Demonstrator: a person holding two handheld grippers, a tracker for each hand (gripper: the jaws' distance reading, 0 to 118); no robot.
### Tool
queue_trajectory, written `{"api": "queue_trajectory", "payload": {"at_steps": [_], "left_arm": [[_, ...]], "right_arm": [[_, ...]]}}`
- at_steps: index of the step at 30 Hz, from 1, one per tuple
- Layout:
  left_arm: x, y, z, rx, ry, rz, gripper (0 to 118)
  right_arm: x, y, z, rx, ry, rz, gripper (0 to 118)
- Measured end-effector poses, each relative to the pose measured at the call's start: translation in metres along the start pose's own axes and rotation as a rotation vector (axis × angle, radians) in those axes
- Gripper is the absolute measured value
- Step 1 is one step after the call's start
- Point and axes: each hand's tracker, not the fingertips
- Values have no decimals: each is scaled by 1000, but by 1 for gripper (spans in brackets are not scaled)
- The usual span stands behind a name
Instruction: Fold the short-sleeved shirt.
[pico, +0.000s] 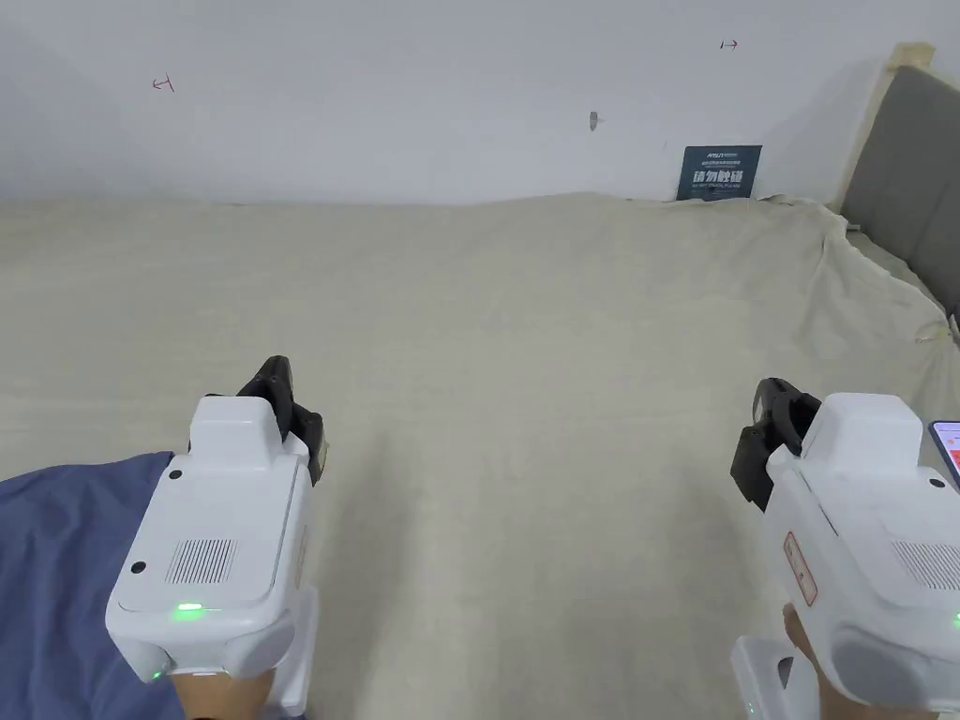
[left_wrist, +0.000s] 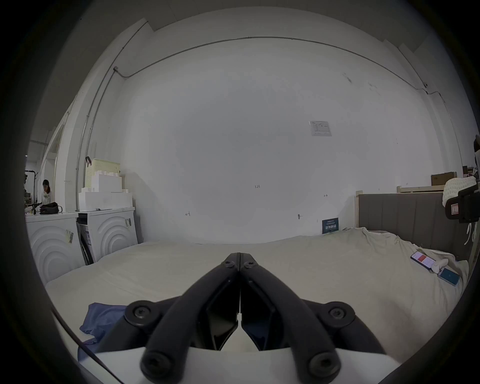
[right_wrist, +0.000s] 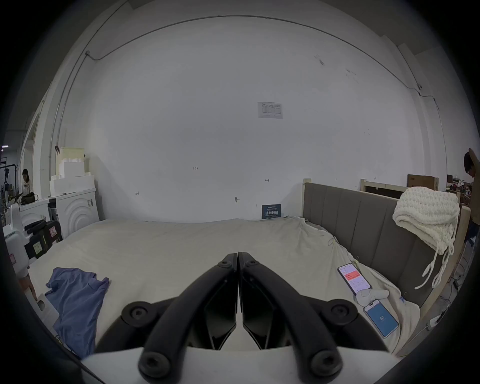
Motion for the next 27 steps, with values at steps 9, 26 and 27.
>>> {"api": "queue_trajectory", "payload": {"at_steps": [9,26,27], "left_arm": [[0,1,0,4,-2,-3,0],[-9,3,-1,10,10,-8,0],[-12,3,-1,10,19,-9,0]], "right_arm": [[2,0,0,0,2,-6,0],[-6,5,-2,13,21,12,0],[-8,5,-3,15,28,15,0]]}}
